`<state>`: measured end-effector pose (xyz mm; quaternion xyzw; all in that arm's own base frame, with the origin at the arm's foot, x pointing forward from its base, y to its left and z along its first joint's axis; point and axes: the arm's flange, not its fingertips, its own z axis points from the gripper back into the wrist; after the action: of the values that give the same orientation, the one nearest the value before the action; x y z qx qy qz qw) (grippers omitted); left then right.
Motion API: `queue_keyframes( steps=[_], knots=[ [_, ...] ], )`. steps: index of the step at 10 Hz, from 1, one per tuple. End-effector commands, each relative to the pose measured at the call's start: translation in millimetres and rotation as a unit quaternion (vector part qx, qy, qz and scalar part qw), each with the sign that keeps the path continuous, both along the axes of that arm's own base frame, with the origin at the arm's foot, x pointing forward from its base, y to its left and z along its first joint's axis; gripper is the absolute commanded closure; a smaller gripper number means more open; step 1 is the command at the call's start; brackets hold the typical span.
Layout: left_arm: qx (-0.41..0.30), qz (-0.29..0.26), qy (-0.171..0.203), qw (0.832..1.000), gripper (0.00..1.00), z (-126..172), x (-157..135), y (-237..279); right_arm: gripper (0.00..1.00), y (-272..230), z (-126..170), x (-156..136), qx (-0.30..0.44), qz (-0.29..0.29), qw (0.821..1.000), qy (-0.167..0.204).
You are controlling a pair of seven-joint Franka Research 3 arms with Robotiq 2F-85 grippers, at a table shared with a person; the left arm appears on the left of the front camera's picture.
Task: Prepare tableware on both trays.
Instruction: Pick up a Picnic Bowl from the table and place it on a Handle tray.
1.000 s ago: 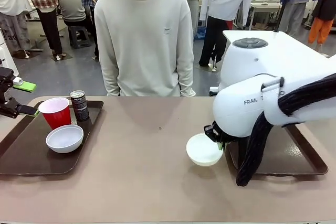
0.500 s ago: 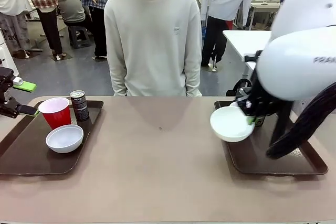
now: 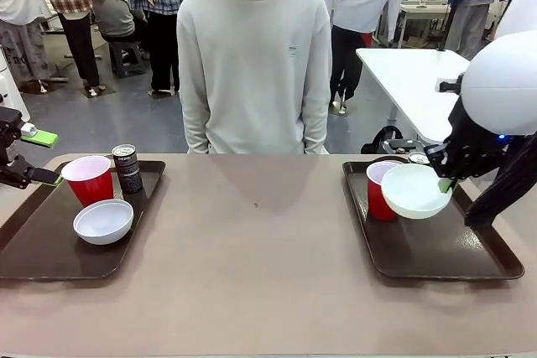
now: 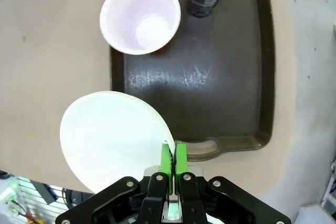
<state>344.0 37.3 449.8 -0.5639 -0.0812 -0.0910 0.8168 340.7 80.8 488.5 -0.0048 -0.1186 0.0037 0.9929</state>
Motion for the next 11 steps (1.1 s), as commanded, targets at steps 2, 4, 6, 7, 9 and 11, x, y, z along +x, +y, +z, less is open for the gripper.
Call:
queue_keyframes(
  steps=[2,4,6,7,9,11],
  knots=[
    [-0.003,-0.003,-0.001,1.0,0.0,2,2,0,0.96,0,0,0,0.0,0.0,1.0,0.0],
    [-0.003,-0.003,-0.001,1.0,0.0,2,2,0,0.96,-14,-42,36,-0.006,0.023,0.999,0.047],
    [-0.003,-0.003,-0.001,1.0,0.0,2,2,0,0.96,-23,-68,53,0.01,0.022,0.996,0.091],
    [-0.003,-0.003,-0.001,1.0,0.0,2,2,0,0.96,-24,-76,60,0.016,0.026,0.994,0.101],
    [-0.003,-0.003,-0.001,1.0,0.0,2,2,0,0.96,-26,-94,74,0.012,0.028,0.993,0.111],
    [-0.003,-0.003,-0.001,1.0,0.0,2,2,0,0.96,-30,-109,84,0.009,0.031,0.993,0.111]
  ],
)
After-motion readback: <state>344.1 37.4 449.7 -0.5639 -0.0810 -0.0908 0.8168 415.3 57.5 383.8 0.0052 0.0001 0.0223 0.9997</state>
